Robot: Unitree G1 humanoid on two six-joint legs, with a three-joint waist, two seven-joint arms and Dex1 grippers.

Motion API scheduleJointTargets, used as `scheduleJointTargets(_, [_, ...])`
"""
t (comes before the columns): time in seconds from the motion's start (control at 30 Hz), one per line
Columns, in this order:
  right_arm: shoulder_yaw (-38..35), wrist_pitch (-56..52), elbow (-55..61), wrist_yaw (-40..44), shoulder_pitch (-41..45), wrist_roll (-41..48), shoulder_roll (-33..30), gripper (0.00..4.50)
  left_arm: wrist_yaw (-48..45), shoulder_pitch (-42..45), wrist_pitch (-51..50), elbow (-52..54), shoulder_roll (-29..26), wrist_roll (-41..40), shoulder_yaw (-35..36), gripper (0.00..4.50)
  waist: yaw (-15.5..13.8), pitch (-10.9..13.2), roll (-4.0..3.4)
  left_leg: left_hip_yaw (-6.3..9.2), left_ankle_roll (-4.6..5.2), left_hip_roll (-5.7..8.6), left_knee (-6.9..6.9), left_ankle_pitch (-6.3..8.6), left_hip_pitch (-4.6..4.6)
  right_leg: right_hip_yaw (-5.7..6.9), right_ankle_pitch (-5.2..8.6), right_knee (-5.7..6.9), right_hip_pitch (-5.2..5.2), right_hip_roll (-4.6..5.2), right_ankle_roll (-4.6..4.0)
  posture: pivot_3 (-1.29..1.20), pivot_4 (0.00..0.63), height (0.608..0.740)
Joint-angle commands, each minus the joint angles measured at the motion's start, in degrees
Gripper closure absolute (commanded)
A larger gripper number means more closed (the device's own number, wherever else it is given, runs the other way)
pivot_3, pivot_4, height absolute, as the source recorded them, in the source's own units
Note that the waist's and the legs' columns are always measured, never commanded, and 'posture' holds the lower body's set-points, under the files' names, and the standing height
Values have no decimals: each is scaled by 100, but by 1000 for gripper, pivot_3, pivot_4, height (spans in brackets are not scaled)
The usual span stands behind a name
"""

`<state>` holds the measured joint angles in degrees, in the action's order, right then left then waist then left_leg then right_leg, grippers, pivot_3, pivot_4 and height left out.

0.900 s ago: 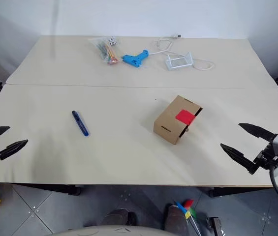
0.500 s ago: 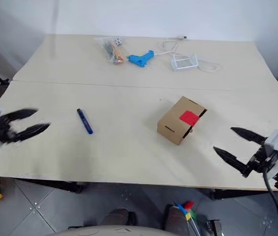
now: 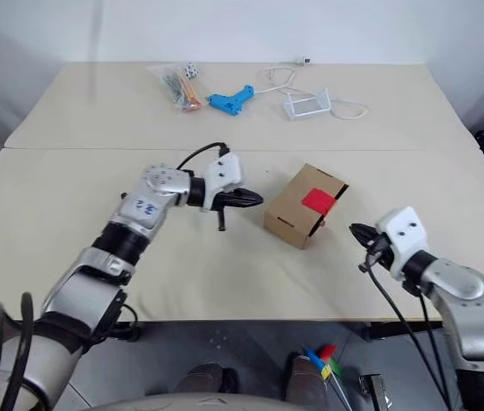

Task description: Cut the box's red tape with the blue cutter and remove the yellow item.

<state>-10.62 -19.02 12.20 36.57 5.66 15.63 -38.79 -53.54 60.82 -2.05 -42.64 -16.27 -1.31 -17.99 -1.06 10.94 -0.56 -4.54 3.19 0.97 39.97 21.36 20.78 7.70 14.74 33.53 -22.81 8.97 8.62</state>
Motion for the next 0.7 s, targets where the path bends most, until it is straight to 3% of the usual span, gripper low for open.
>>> scheduleJointTargets(0.03, [255,-100,-158,-345,387,-264,216,4453,116,155,239,-391,213,157,80,4489,-4,0,0,-3,0,0,2,0,1,1,0,0,0,0,0,0,150,740])
scheduleJointTargets(0.17, [692,88,-550,-297,1011,-412,565,4453,-482,-151,65,104,309,36,-8,4489,-12,0,-1,-1,2,-3,23,-1,35,6,0,2,-20,0,0,0,150,740])
scheduleJointTargets(0.33, [1185,323,-1268,271,1979,-436,851,4453,-1285,-857,-1063,1703,-139,-314,29,4489,42,0,-2,11,3,-7,23,-2,38,4,0,8,-28,0,0,0,150,740])
scheduleJointTargets(0.7, [1806,1259,-3360,1474,3166,-809,1042,4453,-847,-1929,-2389,4040,-670,-585,417,4489,114,1,-7,47,2,-29,32,-2,50,5,-1,24,-31,0,1,0,150,740])
